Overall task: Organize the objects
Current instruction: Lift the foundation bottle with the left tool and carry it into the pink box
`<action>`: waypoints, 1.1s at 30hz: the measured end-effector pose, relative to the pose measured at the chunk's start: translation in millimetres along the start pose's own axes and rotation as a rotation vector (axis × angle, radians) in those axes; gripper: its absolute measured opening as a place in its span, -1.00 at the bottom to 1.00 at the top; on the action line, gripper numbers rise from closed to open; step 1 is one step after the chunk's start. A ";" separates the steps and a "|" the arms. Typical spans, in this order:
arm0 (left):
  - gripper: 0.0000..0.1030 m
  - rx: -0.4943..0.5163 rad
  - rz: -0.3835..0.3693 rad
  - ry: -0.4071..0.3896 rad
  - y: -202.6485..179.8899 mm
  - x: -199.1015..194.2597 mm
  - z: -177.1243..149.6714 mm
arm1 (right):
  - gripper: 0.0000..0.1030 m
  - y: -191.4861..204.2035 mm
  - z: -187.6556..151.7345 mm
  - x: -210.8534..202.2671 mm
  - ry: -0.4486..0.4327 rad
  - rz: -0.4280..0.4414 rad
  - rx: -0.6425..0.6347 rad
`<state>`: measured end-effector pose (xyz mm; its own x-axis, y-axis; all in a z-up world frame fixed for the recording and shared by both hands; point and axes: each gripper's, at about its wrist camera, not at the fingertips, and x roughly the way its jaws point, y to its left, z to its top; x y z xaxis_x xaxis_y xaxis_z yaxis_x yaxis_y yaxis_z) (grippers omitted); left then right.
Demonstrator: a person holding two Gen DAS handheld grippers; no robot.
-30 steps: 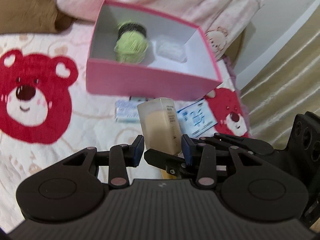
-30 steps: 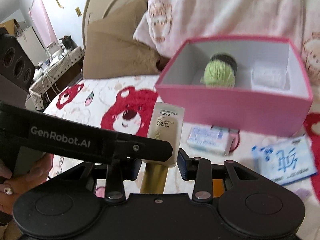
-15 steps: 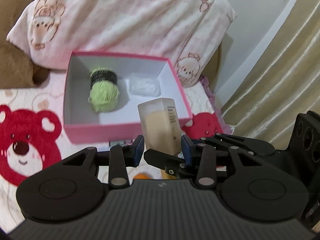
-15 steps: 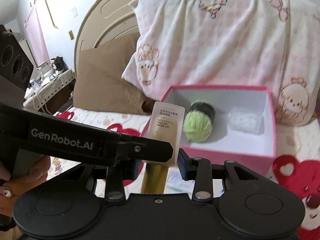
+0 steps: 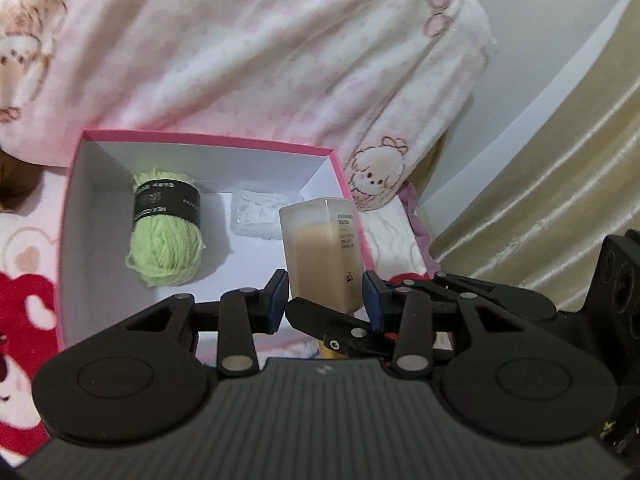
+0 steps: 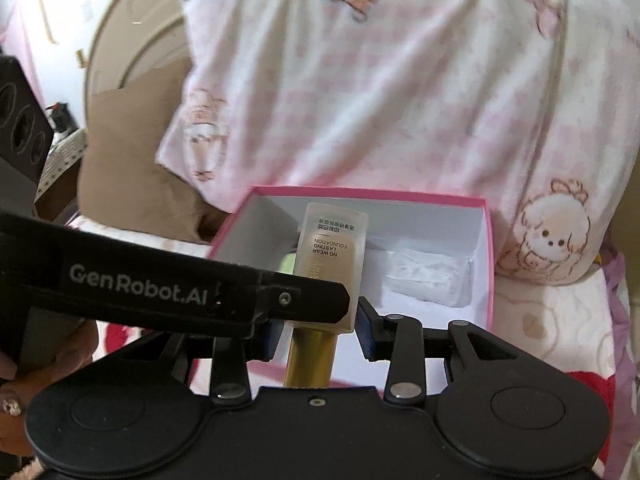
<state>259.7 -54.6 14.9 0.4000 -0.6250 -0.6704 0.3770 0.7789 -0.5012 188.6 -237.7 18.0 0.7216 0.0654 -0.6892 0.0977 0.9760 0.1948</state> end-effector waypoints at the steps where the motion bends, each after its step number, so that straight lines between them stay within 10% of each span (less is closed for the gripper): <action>1: -0.26 -0.012 -0.003 0.008 4.9 10.9 2.5 | -0.17 -6.6 -0.1 8.7 0.008 -0.003 0.013; 14: -0.35 -0.203 -0.027 0.087 71.4 104.9 7.6 | -0.18 -32.5 -6.5 112.2 0.197 -0.065 -0.047; 33: -0.35 -0.255 -0.062 0.153 69.5 140.4 1.3 | -0.23 -17.2 -20.0 139.2 0.269 -0.312 -0.254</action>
<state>343.0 -88.3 -113.3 0.2450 -0.6721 -0.6988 0.1669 0.7392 -0.6524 273.6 -241.2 -95.2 0.4783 -0.2194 -0.8504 0.0860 0.9753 -0.2033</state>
